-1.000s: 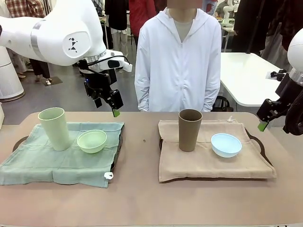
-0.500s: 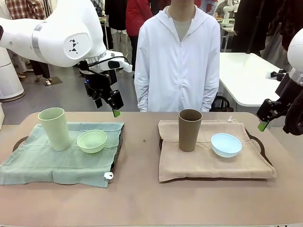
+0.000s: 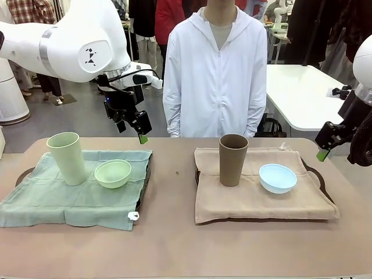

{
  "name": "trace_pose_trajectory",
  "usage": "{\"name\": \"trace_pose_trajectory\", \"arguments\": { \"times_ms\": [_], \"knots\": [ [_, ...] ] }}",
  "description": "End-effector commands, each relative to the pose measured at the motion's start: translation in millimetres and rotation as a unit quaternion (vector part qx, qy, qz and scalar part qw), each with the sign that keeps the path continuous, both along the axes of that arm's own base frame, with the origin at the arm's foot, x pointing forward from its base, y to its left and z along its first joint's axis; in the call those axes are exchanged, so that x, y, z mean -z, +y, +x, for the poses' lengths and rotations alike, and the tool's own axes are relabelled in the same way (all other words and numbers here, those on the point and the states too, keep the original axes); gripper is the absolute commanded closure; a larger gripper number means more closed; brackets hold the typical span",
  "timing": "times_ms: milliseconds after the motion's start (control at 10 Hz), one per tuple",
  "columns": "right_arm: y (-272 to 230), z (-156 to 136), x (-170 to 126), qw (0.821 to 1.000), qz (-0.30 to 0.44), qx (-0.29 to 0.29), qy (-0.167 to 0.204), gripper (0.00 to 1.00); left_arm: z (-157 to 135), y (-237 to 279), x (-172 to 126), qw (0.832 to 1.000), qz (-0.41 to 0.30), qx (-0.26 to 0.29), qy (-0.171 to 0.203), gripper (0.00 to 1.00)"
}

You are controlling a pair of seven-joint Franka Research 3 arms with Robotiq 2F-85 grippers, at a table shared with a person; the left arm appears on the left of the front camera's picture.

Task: Set up a tray with a mat and arrange the tableware.
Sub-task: Place the Picnic Bowl and Reusable plastic cup back onto the Handle tray in front of the human's position.

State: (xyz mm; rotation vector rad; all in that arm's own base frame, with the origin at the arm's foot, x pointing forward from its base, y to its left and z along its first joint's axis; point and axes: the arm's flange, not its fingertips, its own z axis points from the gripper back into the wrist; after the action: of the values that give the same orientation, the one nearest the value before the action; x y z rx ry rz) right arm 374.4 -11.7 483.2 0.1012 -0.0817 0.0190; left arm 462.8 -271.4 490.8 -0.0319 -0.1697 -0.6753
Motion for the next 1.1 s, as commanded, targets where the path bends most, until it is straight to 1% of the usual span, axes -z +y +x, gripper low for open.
{"name": "trace_pose_trajectory", "arguments": {
  "times_ms": [0, 100, 200, 300, 600, 700, 800, 900, 1000],
  "knots": [
    [-11, -7, -6, 1.0, 0.011, 0.027, -0.007, 0.11, -9, 35, -9, 1.0, 0.008, -0.022, 0.019, 0.0],
    [-20, -12, -8, 0.999, 0.009, 0.041, -0.009, 0.11, -9, 68, -15, 0.999, -0.014, -0.037, 0.037, 0.0],
    [-25, -18, -10, 0.999, 0.013, 0.043, -0.01, 0.11, -11, 112, -27, 0.997, -0.051, -0.044, 0.047, 0.0],
    [-31, -22, -13, 0.999, 0.023, 0.046, -0.011, 0.11, -11, 148, -37, 0.993, -0.084, -0.05, 0.065, 0.0],
    [-76, -36, -23, 0.992, 0.114, 0.062, 0.006, 0.11, -22, 238, -60, 0.979, -0.171, -0.077, 0.074, 0.0],
    [-93, -39, -24, 0.987, 0.143, 0.068, 0.012, 0.11, -22, 266, -60, 0.97, -0.216, -0.074, 0.082, 0.0],
    [-115, -42, -23, 0.981, 0.178, 0.079, 0.018, 0.11, -24, 293, -54, 0.959, -0.262, -0.065, 0.089, 0.0],
    [-136, -46, -22, 0.973, 0.211, 0.091, 0.022, 0.11, -26, 318, -49, 0.946, -0.304, -0.07, 0.093, 0.0],
    [-162, -51, -17, 0.963, 0.246, 0.106, 0.027, 0.11, -30, 342, -37, 0.93, -0.348, -0.065, 0.1, 0.0]
  ]
}}
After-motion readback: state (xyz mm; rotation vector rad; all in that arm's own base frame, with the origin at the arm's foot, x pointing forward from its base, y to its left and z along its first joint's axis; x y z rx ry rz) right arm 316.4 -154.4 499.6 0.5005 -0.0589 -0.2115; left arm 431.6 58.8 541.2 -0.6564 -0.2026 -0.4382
